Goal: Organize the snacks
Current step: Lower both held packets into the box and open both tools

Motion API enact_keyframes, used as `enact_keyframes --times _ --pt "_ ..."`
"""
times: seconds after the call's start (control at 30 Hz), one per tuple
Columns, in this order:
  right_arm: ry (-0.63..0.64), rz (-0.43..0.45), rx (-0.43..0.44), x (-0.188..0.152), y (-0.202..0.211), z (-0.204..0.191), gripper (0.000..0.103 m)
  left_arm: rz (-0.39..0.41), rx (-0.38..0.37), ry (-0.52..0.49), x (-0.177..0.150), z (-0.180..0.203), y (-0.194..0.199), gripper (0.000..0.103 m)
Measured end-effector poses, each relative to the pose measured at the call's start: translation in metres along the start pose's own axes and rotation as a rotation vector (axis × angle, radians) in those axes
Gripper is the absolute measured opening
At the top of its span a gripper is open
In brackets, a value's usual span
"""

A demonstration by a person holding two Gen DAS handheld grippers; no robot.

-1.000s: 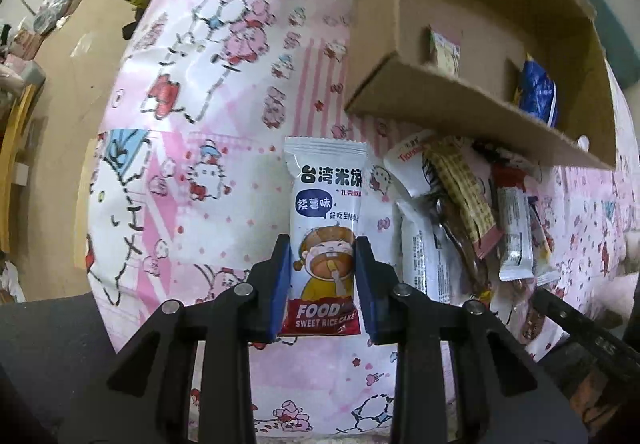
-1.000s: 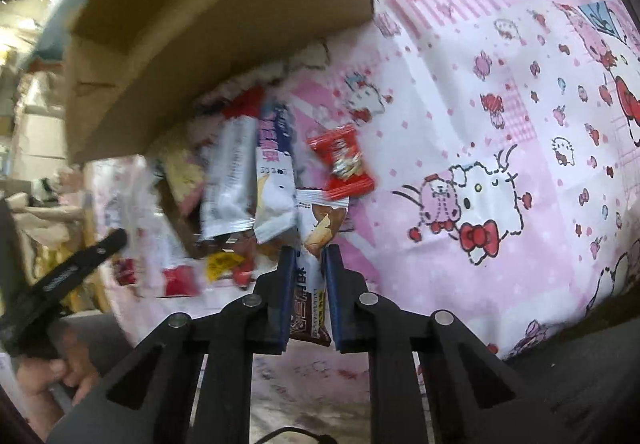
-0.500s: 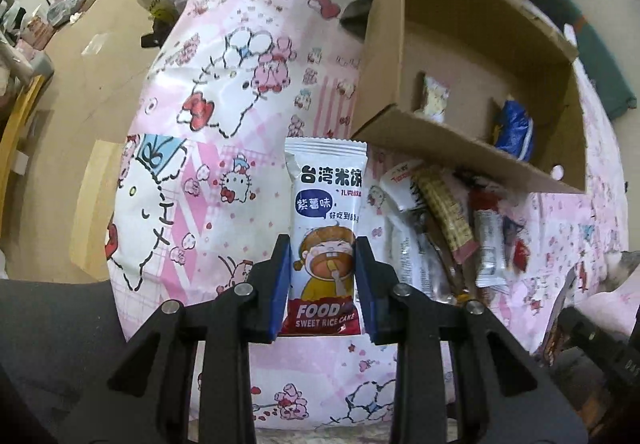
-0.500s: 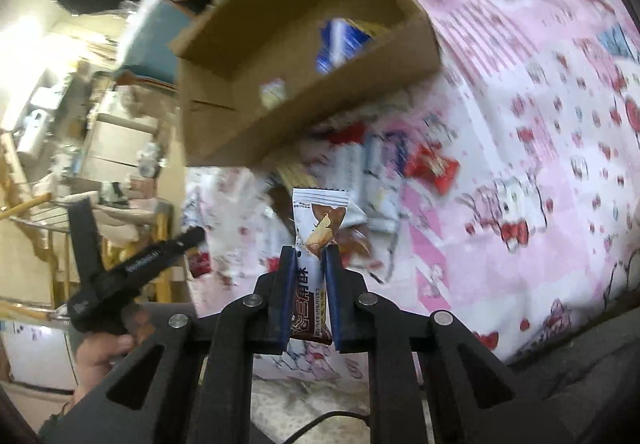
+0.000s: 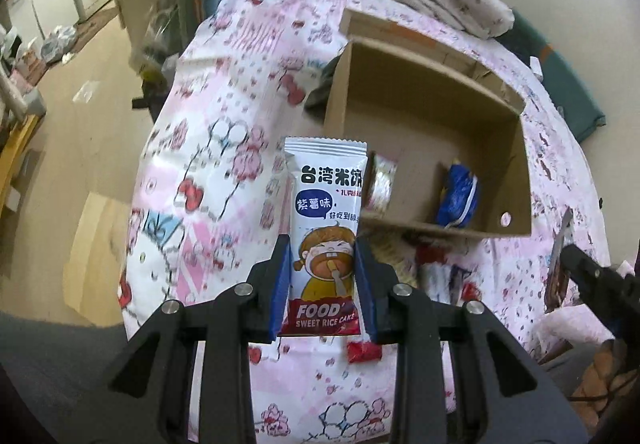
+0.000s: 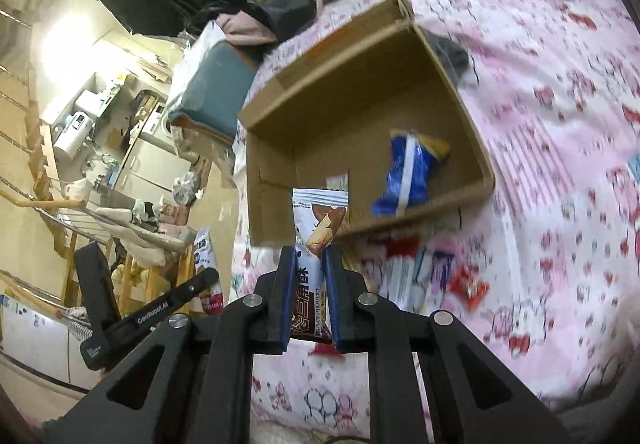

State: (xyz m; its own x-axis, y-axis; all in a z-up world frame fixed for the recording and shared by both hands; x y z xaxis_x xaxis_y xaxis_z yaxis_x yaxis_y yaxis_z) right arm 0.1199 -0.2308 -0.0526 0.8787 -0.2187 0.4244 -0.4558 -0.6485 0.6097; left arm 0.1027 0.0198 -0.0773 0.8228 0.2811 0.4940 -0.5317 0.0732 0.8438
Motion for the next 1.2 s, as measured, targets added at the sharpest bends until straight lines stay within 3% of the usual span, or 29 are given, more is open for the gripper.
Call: enact_keyframes --times 0.23,0.5,0.7,0.87,1.2 --pt "0.009 0.053 -0.018 0.041 -0.01 0.003 0.015 0.034 0.004 -0.07 0.04 0.023 -0.012 0.027" --pt "-0.012 0.099 -0.136 0.075 -0.029 0.036 0.015 0.064 -0.01 -0.128 0.079 0.052 -0.032 0.027" --pt "0.03 0.095 -0.187 0.075 -0.046 0.052 0.015 0.043 -0.015 -0.155 0.088 0.064 -0.06 0.027" --pt "0.073 0.082 -0.261 0.069 -0.063 0.064 0.015 0.079 -0.042 -0.19 0.083 0.068 -0.084 0.027" --pt "0.121 -0.004 -0.356 0.058 -0.096 0.079 0.016 0.066 -0.076 -0.197 0.076 0.072 -0.104 0.027"
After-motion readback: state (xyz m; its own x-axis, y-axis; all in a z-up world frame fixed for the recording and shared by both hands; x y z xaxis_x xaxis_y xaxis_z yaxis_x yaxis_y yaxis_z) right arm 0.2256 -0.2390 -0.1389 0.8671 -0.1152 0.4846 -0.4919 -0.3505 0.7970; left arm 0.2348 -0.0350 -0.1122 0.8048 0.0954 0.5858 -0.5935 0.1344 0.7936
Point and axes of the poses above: each gripper's, at about its wrist camera, not at the fingertips, and y roughly against the way its jaws point, z to its right, x to its top, the point moved 8 cm from there along -y, roughly the way its jaws point, and after that the axes turned 3 degrees about z, right-handed, at the moved point
